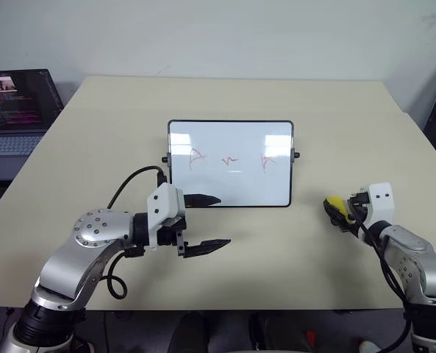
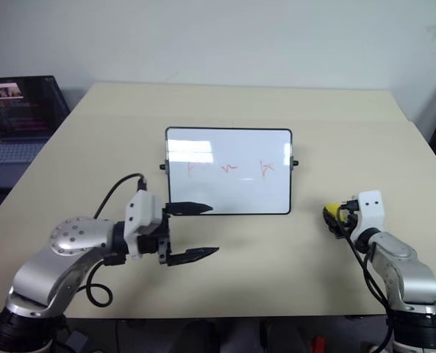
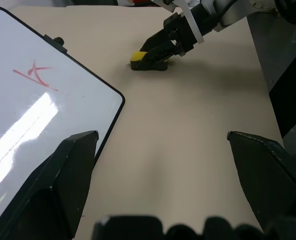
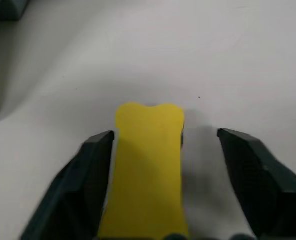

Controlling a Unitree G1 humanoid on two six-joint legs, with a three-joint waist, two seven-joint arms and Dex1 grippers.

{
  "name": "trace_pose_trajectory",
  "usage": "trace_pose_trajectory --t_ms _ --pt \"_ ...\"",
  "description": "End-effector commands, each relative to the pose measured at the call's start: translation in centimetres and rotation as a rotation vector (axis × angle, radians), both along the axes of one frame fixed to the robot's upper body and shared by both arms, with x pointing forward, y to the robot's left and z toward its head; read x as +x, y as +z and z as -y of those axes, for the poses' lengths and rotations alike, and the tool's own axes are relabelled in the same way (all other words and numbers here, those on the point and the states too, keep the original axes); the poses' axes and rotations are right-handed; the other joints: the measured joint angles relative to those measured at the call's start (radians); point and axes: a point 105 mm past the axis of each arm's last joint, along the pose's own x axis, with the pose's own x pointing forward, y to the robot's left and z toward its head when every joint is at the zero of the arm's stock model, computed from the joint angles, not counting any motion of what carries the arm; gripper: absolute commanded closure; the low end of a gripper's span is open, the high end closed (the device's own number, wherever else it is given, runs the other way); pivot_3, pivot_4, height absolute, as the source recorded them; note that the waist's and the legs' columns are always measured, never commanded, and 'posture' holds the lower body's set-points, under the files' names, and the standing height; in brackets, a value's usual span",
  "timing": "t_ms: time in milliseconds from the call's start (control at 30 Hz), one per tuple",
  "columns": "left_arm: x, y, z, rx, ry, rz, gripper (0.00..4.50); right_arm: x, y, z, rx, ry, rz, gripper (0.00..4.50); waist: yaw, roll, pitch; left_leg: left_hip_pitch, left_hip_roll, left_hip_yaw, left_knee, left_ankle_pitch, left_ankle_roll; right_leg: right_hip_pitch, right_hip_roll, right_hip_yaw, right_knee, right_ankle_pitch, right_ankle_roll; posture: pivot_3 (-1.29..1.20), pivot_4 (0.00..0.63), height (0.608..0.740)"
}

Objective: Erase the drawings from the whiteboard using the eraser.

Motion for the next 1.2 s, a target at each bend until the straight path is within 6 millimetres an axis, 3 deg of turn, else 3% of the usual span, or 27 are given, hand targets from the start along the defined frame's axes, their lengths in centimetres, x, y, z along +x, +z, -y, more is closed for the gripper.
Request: trace_pose_trajectory --t_ms 33,100,133,233,367,467,633,833,1033,1200 --pt "-0.1 0.6 0.1 -0.009 0.013 0.032 0.0 0.4 1.2 0.1 -0.006 0.0 0.051 2.38 0.0 0.0 0.0 0.0 0.0 0.0 0.0 0.0 0.0 0.0 0.0 0.0 0.0 0.0 0.0 0.0 0.15 0.74" --pt "0.0 0.7 -0.1 -0.014 0.036 0.03 0.0 0.5 1.3 0.1 -0.002 0.0 0.054 3.15 0.0 0.0 0.0 0.0 0.0 0.0 0.0 0.0 0.0 0.0 0.0 0.0 0.0 0.0 0.0 0.0 0.15 0.74" --pt "0.2 0.7 -0.4 -0.019 0.063 0.029 0.0 0.6 1.4 0.0 0.001 0.004 0.057 3.31 0.0 0.0 0.0 0.0 0.0 0.0 0.0 0.0 0.0 0.0 0.0 0.0 0.0 0.0 0.0 0.0 0.15 0.74" --pt "1.1 0.9 -1.6 -0.038 0.171 0.025 0.0 0.5 2.1 -0.5 0.005 0.029 0.079 3.34 0.0 0.0 0.0 0.0 0.0 0.0 0.0 0.0 0.0 0.0 0.0 0.0 0.0 0.0 0.0 0.0 0.15 0.74" --pt "1.4 1.0 -3.3 -0.061 0.314 0.003 0.0 -0.1 4.9 -2.6 -0.018 0.132 0.173 3.34 -0.002 0.002 0.001 0.0 0.001 0.0 0.0 0.0 0.0 0.0 0.0 0.0 0.0 0.0 0.0 0.0 0.15 0.74" --pt "0.2 0.6 -3.8 -0.029 0.317 -0.028 0.0 -1.3 7.2 -5.9 -0.04 0.291 0.235 3.35 -0.003 0.002 0.001 0.0 0.001 0.0 0.0 0.0 0.0 -0.001 0.0 0.0 0.0 0.0 0.0 0.0 0.15 0.74" --pt "0.9 -0.2 -6.7 0.064 0.457 -0.033 0.0 -3.1 9.3 -12.1 -0.143 0.593 0.315 3.36 0.0 0.001 0.002 0.0 0.001 -0.002 0.0 0.0 0.0 0.0 0.0 -0.001 0.0 0.0 0.0 0.0 0.15 0.74" --pt "2.6 0.6 -8.3 0.073 0.543 0.006 0.0 -0.5 11.2 -17.5 -0.252 0.679 0.476 3.36 -0.001 0.001 0.002 0.001 0.0 -0.002 0.0 0.0 0.0 0.0 0.0 -0.001 0.001 0.0 0.0 0.0 0.15 0.74" --pt "3.4 0.2 -9.4 0.108 0.612 0.016 0.0 2.8 12.3 -24.8 -0.373 0.766 0.615 3.36 -0.004 0.0 0.002 -0.001 0.001 -0.001 0.0 0.0 0.0 -0.002 0.0 -0.001 0.0 0.002 -0.005 0.0 0.15 0.74" --pt "4.2 0.5 -9.6 0.117 0.623 0.032 0.0 4.8 13.2 -27.6 -0.401 0.772 0.649 3.36 0.004 0.0 0.002 -0.009 0.001 -0.002 0.0 0.0 0.0 -0.009 -0.001 -0.003 0.001 0.002 -0.006 0.0 0.15 0.74"
